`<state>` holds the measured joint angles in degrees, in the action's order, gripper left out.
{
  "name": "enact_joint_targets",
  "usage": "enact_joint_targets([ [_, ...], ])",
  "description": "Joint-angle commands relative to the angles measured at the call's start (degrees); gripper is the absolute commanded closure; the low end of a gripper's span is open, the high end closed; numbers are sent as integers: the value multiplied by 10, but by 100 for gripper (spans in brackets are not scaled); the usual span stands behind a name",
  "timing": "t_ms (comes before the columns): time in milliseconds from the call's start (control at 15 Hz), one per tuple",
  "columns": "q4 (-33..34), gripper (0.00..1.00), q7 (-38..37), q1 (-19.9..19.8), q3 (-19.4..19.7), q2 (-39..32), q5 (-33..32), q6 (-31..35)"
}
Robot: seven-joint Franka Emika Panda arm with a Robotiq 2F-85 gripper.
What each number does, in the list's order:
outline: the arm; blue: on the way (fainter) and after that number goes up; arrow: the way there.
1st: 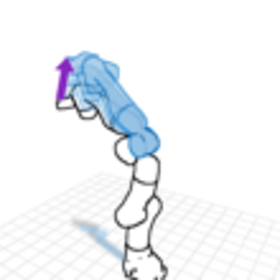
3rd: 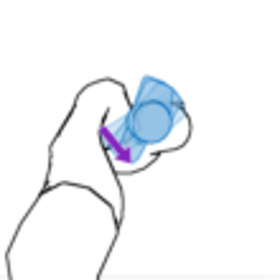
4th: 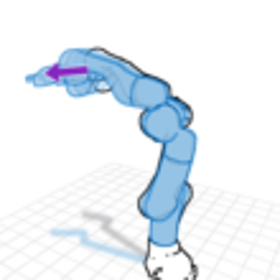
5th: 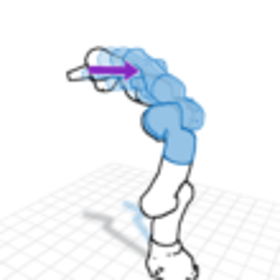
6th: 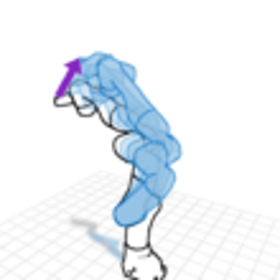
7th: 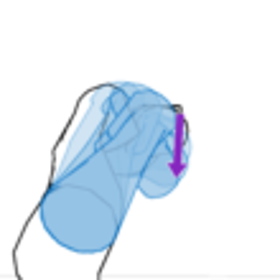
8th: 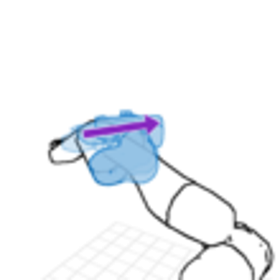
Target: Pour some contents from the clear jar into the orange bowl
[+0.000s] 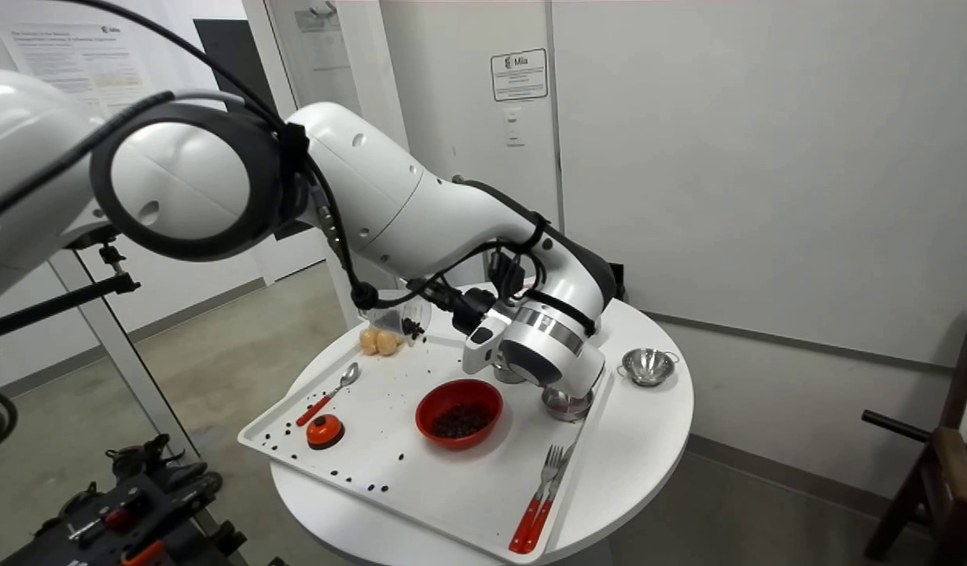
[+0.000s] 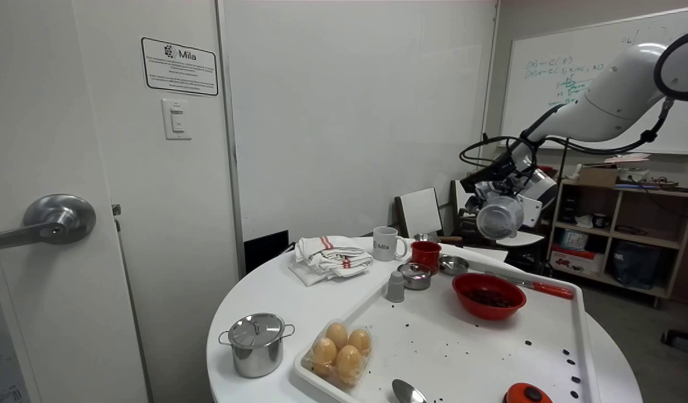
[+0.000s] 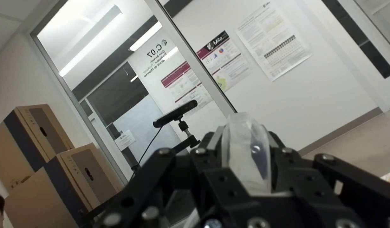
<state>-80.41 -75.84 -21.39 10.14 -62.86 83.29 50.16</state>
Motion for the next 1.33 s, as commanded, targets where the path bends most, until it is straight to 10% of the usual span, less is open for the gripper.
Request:
enact_joint_targets([
  [0, -2, 88, 17, 36, 20, 23, -51, 30],
  [600, -47, 89, 95, 120, 41, 146, -194, 150],
  [1267, -160, 89, 182, 257, -1, 175, -314, 540],
])
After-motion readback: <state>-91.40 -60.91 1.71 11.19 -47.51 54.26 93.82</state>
